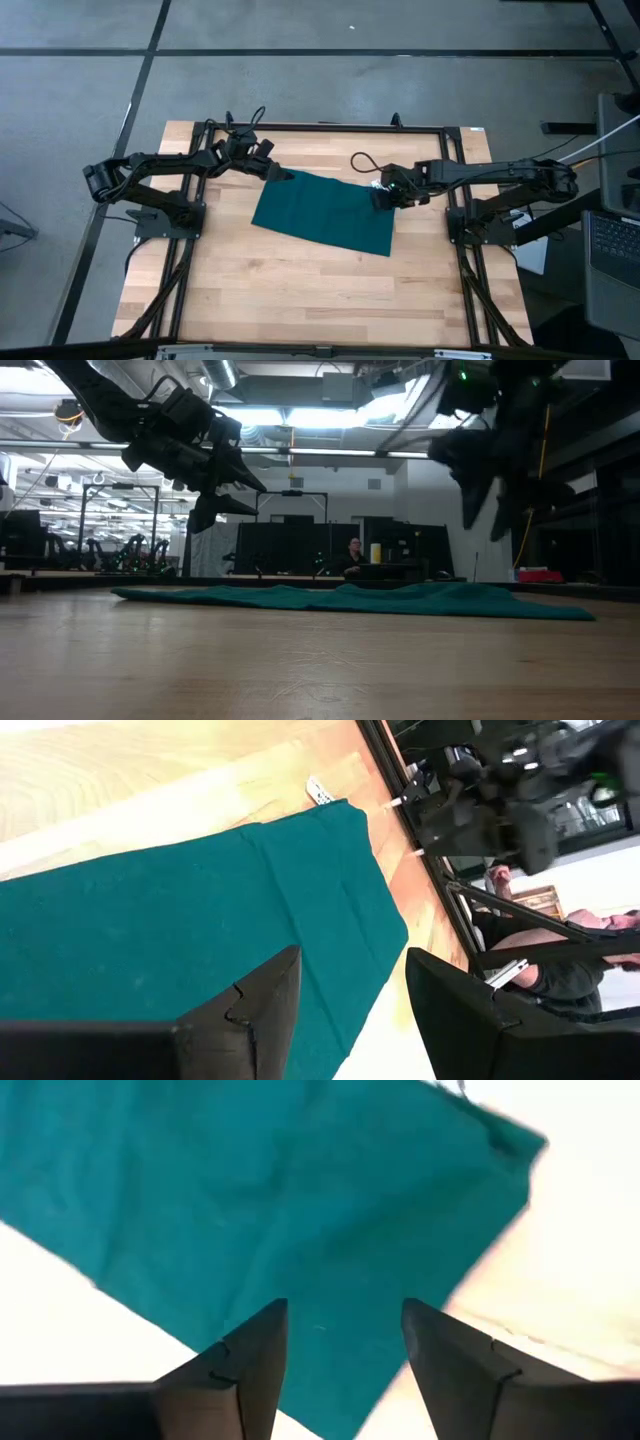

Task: Fold microfiber towels
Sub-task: Fold the dark green napkin

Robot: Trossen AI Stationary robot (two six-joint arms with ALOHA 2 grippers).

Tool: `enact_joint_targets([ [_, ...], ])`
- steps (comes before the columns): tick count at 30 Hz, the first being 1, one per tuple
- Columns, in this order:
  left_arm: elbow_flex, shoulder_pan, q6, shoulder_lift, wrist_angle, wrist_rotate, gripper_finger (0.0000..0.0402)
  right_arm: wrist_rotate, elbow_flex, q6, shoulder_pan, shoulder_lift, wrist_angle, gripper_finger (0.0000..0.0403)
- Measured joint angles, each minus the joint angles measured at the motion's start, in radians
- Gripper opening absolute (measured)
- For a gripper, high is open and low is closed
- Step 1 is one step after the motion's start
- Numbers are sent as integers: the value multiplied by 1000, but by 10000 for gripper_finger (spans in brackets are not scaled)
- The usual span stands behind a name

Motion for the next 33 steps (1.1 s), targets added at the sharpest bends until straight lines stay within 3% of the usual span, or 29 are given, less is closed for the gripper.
enact_joint_targets([
  [9, 0, 0, -1, 0, -8, 3, 180, -49, -182, 30, -51, -33, 57, 182],
  [17, 0, 0, -17, 0, -16, 11, 180, -70, -287, 33, -136, -72, 172, 195],
  [23, 0, 0, -34, 0, -16, 16, 180, -71, -338, 1, -215, -72, 267, 197],
  [33, 0, 0, -47, 0, -17, 24, 180, -69, -355, -85, -329, -72, 361, 159],
])
